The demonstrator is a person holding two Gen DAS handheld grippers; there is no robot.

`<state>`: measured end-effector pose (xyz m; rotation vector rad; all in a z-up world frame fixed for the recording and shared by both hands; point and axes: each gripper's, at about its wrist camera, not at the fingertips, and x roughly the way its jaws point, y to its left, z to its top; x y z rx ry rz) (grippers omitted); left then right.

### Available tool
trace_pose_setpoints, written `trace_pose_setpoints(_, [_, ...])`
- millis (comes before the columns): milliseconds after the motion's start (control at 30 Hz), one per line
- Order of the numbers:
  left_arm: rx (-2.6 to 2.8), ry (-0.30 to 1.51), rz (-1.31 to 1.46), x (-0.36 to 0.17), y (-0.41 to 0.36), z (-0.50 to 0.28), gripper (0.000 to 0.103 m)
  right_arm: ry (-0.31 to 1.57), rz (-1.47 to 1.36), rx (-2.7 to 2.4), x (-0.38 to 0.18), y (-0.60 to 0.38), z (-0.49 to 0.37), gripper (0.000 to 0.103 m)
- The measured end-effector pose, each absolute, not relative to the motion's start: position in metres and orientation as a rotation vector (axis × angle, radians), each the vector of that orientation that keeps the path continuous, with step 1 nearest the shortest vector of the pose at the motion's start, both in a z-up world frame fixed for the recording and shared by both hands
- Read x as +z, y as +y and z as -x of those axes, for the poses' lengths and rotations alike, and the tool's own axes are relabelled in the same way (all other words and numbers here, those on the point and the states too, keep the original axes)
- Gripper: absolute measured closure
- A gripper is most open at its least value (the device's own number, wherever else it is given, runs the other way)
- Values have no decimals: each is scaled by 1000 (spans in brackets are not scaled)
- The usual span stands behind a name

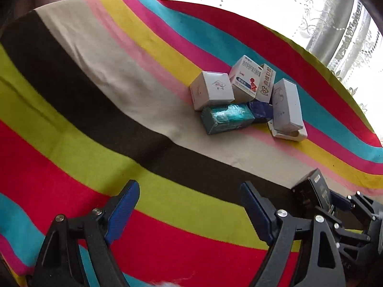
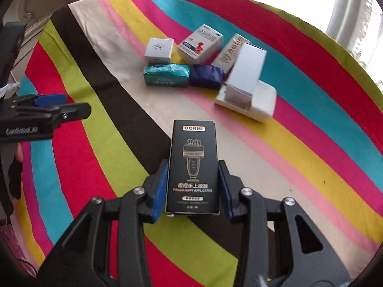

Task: Organize rigid objects
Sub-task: 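Grasp the black DORMI box with the right gripper while the left grasps the teal packet, then carry the black DORMI box and the teal packet over to the bin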

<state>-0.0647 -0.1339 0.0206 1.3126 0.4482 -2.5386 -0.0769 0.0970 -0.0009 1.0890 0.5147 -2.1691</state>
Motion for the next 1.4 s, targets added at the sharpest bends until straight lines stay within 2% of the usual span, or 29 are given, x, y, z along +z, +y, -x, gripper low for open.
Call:
trace_pose_setpoints(100, [-2551,232,-1373,9,-123,115,16,427,-1115,-2208,6,133,64,60])
trace_pose_setpoints(167, [-2551,176,-1476,-3,-118,146,16,367,-1113,-2228,11,151,55,59])
trace_pose_setpoints(300, [-2676,47,-1511,-5,-97,174,17,256,-1086,-2258,17,172,41,59])
trace_pose_setpoints(367, [-2762,-16,-1517,-3,-83,172,33,235,-1078,-2268,18,175,37,59])
trace_pose_setpoints(400, [-2791,-17,-1533,0,-77,166,56,225,-1078,-2274,18,177,36,59])
trace_pose_setpoints(433, [-2796,-37,-1560,2,-70,158,69,216,-1079,-2278,17,180,34,59])
trace_pose_setpoints(567, [-2873,90,-1624,6,-50,103,69,205,-1109,-2280,12,188,29,59])
trace_pose_setpoints(733, [-2918,41,-1541,4,-32,59,64,232,-1130,-2286,6,194,21,59])
trace_pose_setpoints(833, [-2892,-52,-1525,1,-21,68,43,265,-1148,-2299,2,193,18,59])
trace_pose_setpoints(933, [-2872,-130,-1495,0,-13,65,37,281,-1160,-2313,-2,192,16,59])
trace_pose_setpoints(1100, [-2854,-61,-1480,0,-34,73,32,264,-1210,-2327,-12,193,22,53])
trace_pose_setpoints(1167, [-2857,-55,-1486,0,-32,73,39,297,-1205,-2340,-13,190,21,52])
trace_pose_setpoints(1233, [-2858,-44,-1480,3,-31,68,69,344,-1210,-2348,-13,185,20,52])
trace_pose_setpoints(1267, [-2853,-34,-1491,3,-29,68,69,354,-1206,-2340,-12,183,18,61])
trace_pose_setpoints(1400, [-2887,19,-1492,3,-20,42,69,408,-1190,-2344,-7,175,0,60])
